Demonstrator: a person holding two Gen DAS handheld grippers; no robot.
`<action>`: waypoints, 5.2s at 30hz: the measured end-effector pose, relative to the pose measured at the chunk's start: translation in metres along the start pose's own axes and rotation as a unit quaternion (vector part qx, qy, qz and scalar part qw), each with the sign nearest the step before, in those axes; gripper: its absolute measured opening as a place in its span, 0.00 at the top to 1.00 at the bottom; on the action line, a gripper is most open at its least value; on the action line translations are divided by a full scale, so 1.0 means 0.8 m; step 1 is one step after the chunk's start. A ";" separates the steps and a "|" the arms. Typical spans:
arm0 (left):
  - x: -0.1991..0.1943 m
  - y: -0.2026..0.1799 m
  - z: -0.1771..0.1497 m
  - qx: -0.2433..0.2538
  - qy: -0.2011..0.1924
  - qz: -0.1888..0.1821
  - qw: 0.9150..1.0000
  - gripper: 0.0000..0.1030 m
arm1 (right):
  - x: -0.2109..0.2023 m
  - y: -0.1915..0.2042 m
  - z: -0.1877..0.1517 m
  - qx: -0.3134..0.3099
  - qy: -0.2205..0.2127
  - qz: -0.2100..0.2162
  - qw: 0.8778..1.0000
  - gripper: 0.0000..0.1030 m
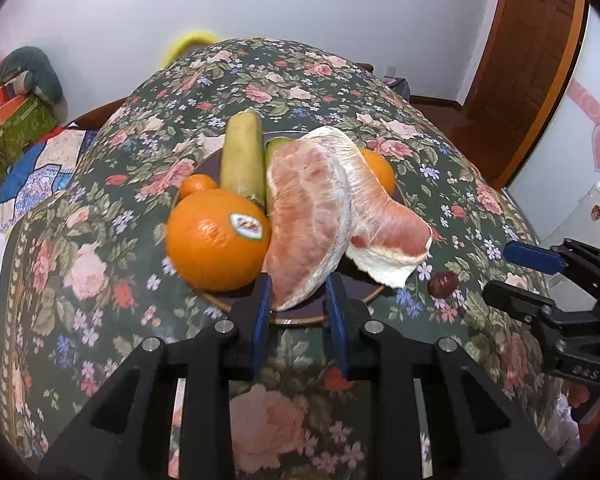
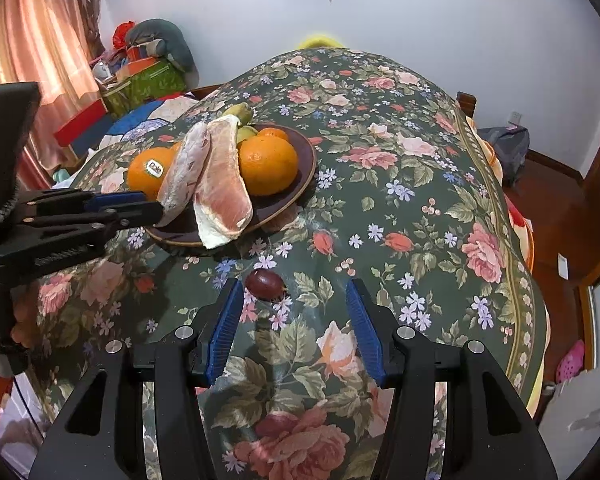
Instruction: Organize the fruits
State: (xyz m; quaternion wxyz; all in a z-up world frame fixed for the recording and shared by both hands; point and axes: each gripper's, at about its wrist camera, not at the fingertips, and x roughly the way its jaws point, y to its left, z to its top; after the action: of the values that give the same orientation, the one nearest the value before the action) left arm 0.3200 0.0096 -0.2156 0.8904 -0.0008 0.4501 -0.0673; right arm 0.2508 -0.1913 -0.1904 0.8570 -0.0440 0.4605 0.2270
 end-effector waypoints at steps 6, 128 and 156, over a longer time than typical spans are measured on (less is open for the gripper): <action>-0.033 0.029 -0.019 -0.014 -0.010 0.010 1.000 0.68 | 0.012 0.008 -0.002 -0.002 0.010 0.003 1.000 0.52; -0.436 -0.042 -0.076 -0.012 -0.349 0.026 0.937 0.14 | -0.322 0.165 0.009 -0.025 -0.351 -0.007 0.936 0.22; -0.445 -0.056 -0.103 -0.016 -0.365 0.051 0.929 0.00 | -0.338 0.164 -0.025 -0.007 -0.365 -0.039 0.930 0.00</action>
State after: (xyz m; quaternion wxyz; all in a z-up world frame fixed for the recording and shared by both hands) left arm 0.0402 0.0134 0.0239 0.9954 -0.0170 0.0941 -0.0098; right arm 0.0512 -0.1740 0.0344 0.9737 0.0183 0.1122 0.1973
